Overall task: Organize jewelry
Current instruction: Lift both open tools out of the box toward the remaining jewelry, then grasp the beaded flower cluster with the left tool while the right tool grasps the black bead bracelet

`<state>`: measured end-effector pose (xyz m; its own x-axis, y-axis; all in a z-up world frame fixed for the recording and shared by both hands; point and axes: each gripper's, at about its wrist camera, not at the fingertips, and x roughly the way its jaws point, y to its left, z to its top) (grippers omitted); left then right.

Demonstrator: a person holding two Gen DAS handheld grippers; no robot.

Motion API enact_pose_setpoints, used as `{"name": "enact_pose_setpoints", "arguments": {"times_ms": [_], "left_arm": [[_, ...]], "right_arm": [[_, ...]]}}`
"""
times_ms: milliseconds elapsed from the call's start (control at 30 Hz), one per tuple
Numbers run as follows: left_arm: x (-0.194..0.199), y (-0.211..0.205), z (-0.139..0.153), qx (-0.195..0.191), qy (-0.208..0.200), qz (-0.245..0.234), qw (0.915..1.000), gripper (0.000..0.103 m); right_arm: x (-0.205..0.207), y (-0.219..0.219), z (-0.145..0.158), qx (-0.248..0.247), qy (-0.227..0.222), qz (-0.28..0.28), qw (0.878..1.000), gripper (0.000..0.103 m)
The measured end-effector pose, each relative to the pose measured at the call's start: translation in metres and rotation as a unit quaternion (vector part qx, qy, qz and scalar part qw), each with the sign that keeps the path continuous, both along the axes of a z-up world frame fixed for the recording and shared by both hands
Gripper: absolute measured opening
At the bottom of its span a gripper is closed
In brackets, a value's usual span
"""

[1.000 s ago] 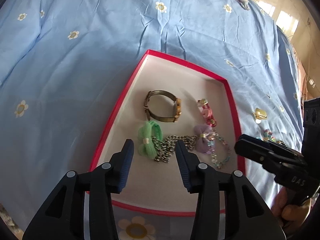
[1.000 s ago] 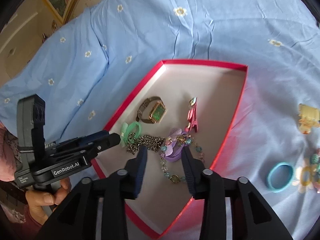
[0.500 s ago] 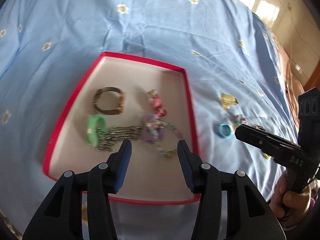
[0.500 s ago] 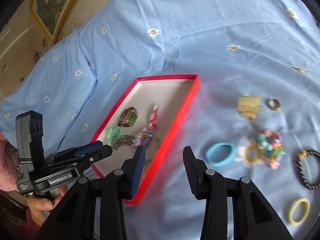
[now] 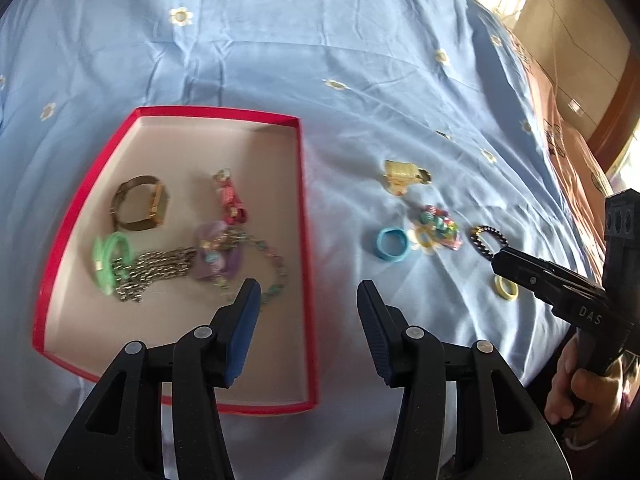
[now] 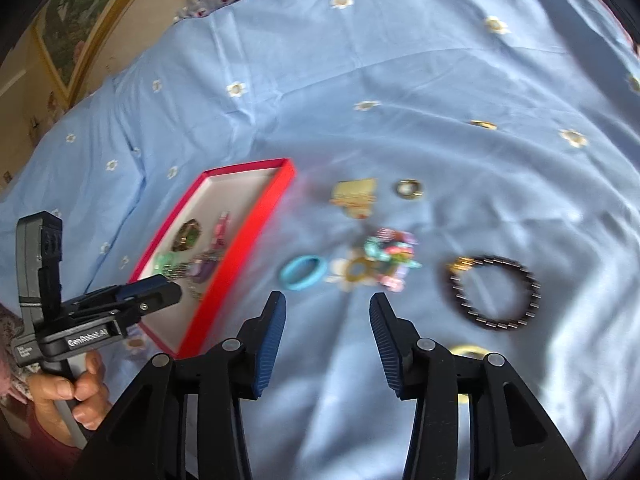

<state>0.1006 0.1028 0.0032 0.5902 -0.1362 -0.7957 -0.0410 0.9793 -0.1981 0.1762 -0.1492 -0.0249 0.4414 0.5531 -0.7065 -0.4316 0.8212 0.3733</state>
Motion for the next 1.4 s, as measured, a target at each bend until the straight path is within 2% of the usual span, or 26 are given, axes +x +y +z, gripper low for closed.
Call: {"name": "enact_pose_setpoints", "arguments": {"times_ms": [367, 600, 1000, 1400], "left_arm": [[0.022, -0.043, 0.004, 0.001, 0.002, -0.04, 0.9992, 0.052], [0.042, -0.073, 0.006, 0.006, 0.001, -0.071, 0.9974, 0.054], [0.077, -0.103, 0.0, 0.0, 0.009, -0.104, 0.9945, 0.057], [0.122, -0.125, -0.04, -0.007, 0.054, -0.121, 0.9911, 0.059]], "right_arm": [[0.01, -0.064, -0.003, -0.01, 0.002, -0.073, 0.997, 0.046], [0.019, -0.089, -0.005, -0.018, 0.003, -0.099, 0.995, 0.048], [0.035, -0.094, -0.017, -0.036, 0.016, -0.103, 0.994, 0.049], [0.052, -0.083, -0.037, -0.074, 0.029, -0.087, 0.993, 0.048]]}}
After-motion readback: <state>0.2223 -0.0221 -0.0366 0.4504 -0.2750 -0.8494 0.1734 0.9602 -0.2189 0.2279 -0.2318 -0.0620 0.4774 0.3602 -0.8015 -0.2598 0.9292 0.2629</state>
